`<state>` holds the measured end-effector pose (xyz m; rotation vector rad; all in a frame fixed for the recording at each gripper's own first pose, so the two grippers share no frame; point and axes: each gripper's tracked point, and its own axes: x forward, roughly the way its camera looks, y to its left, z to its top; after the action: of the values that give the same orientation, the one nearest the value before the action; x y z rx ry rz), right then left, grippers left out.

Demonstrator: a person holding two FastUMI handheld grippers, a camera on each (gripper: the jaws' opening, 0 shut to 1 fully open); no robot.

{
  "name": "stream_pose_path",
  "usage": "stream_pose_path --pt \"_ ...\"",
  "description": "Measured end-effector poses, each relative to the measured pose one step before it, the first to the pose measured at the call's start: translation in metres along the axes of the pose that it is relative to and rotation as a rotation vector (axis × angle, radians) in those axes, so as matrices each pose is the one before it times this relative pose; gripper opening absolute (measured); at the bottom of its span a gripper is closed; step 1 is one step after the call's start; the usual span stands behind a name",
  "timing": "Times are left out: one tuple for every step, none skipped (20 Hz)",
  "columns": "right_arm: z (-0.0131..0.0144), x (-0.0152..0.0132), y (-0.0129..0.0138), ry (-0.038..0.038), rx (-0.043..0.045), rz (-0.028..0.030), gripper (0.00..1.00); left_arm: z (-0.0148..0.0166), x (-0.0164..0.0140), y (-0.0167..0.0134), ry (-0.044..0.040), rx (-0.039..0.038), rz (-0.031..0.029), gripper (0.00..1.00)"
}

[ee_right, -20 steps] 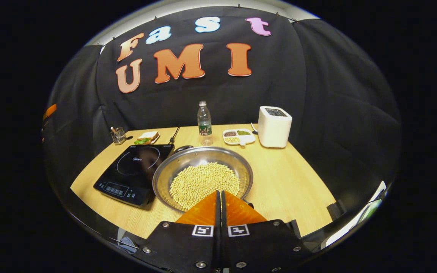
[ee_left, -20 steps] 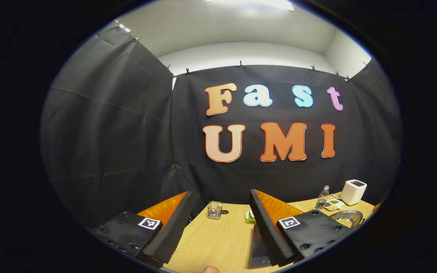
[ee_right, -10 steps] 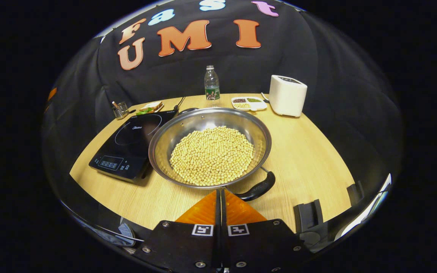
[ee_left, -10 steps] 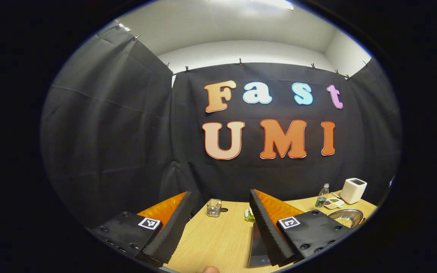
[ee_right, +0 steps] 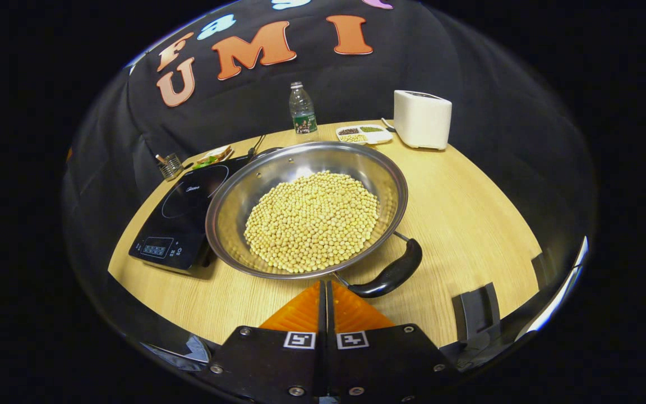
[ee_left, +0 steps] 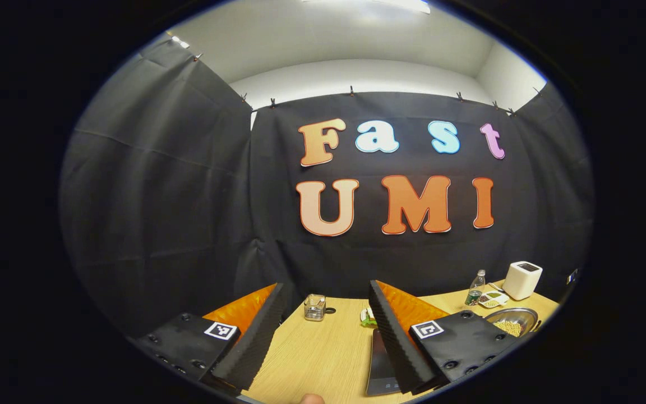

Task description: First push the handle of the pot to place it horizontally, then grasp the pot with both hands and set it on the induction cooktop.

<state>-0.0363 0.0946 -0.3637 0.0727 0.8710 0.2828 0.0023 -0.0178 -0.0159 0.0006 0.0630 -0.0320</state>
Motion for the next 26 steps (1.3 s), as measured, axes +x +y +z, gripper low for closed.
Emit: stream_pose_path --pt "0.00135 0.00125 -0.00174 -0.00097 0.00309 -0.00545 0.00 0.00042 0.00143 -0.00119 0.00089 -0.00241 -0.00057 0.99" --pt "0.00160 0.00113 -0.00137 -0.00078 0.00479 -0.00338 0.00 -0.00089 0.00046 0.00055 0.00053 -0.00158 0.00032 0.99" --pt "0.00197 0.00102 -0.00267 -0.00219 0.00414 -0.00512 0.00 -0.00069 0.00159 0.00061 0.00123 -0.00039 0.00105 0.99" --pt "0.00134 0.00160 -0.00322 -0.00140 0.00012 -0.00676 0.00 -0.00162 0.00076 -0.00090 0.00247 0.00046 0.00105 0.99" --pt "0.00187 0.00153 -0.00354 -0.00008 0.00105 -0.00590 0.00 -0.00172 0.00123 -0.00070 0.00305 0.00047 -0.00019 0.99" --pt "0.00214 0.00288 -0.00291 -0.00031 0.00516 -0.00477 0.00 -0.00080 0.00107 -0.00084 0.00409 0.00033 0.00015 0.99" --pt "0.00226 0.00229 -0.00314 0.00142 0.00465 -0.00412 0.00 -0.00116 0.00153 -0.00037 0.00301 -0.00072 0.00012 0.99" --pt "0.00063 0.00186 -0.00210 0.00051 0.00133 -0.00548 0.00 -0.00077 0.00146 -0.00035 0.00233 -0.00175 0.00097 0.99" --pt "0.00143 0.00237 -0.00222 0.00091 -0.00140 -0.00612 0.00 -0.00071 0.00240 -0.00092 0.00143 -0.00212 0.00072 0.99" --pt "0.00107 0.00110 -0.00283 -0.00074 0.00244 -0.00402 0.00 -0.00033 -0.00018 -0.00089 0.00074 -0.00201 0.00093 0.99" --pt "0.00165 0.00098 -0.00289 0.00102 0.00837 -0.00036 0.00 0.00006 0.00121 -0.00116 0.00069 -0.00060 -0.00023 0.99" --pt "0.00209 0.00204 -0.00231 0.00258 0.00808 -0.00008 0.00 0.00014 0.00153 -0.00117 -0.00033 0.00109 0.00001 0.99" --pt "0.00065 0.00035 -0.00197 -0.00179 0.00441 -0.00446 0.00 -0.00008 0.00093 -0.00127 0.00051 0.00313 -0.00055 0.99" --pt "0.00211 0.00146 -0.00387 0.00012 -0.00005 -0.00652 0.00 -0.00064 -0.00024 -0.00127 -0.00002 0.00293 -0.00119 0.99" --pt "0.00273 0.00292 -0.00337 -0.00063 0.00343 -0.00665 0.00 -0.00040 0.00114 -0.00205 -0.00003 0.00220 -0.00295 0.99" --pt "0.00241 0.00171 -0.00296 -0.00027 0.00290 -0.00540 0.00 0.00084 0.00002 -0.00210 -0.00046 0.00139 -0.00250 0.99" --pt "0.00159 0.00286 -0.00366 -0.00203 0.00557 -0.00477 0.00 0.00049 0.00115 -0.00145 -0.00001 0.00050 -0.00218 0.99" --pt "0.00084 0.00191 -0.00326 -0.00182 0.00568 -0.00413 0.00 -0.00235 0.00105 -0.00289 0.00041 0.00040 -0.00234 0.99" --pt "0.00239 0.00199 -0.00307 -0.00192 0.00875 -0.00353 0.00 -0.00066 0.00158 -0.00140 0.00222 0.00076 -0.00197 0.99" --pt "0.00146 0.00265 -0.00228 -0.00184 0.00617 -0.00385 0.00 -0.00126 0.00044 -0.00221 0.00209 0.00068 -0.00257 0.99" --pt "0.00205 0.00185 -0.00289 -0.00199 0.00469 -0.00477 0.00 -0.00060 0.00164 -0.00252 0.00263 0.00110 -0.00322 0.99" --pt "0.00219 0.00211 -0.00270 -0.00144 0.00261 -0.00485 0.00 -0.00106 0.00230 -0.00221 0.00307 0.00208 -0.00294 0.99" --pt "0.00188 0.00241 -0.00117 -0.00148 0.00147 -0.00509 0.00 -0.00132 0.00192 -0.00292 0.00203 0.00242 -0.00323 0.99" --pt "0.00227 0.00321 -0.00132 0.00044 0.00236 -0.00483 0.00 -0.00131 -0.00037 -0.00279 0.00349 0.00285 -0.00245 0.99" --pt "0.00251 0.00253 -0.00174 -0.00084 0.00266 -0.00536 0.00 -0.00109 0.00171 -0.00245 0.00318 0.00220 -0.00380 0.99" --pt "0.00291 0.00221 -0.00187 -0.00020 0.00135 -0.00541 0.00 -0.00175 0.00210 -0.00297 0.00000 0.00033 -0.00433 0.99"
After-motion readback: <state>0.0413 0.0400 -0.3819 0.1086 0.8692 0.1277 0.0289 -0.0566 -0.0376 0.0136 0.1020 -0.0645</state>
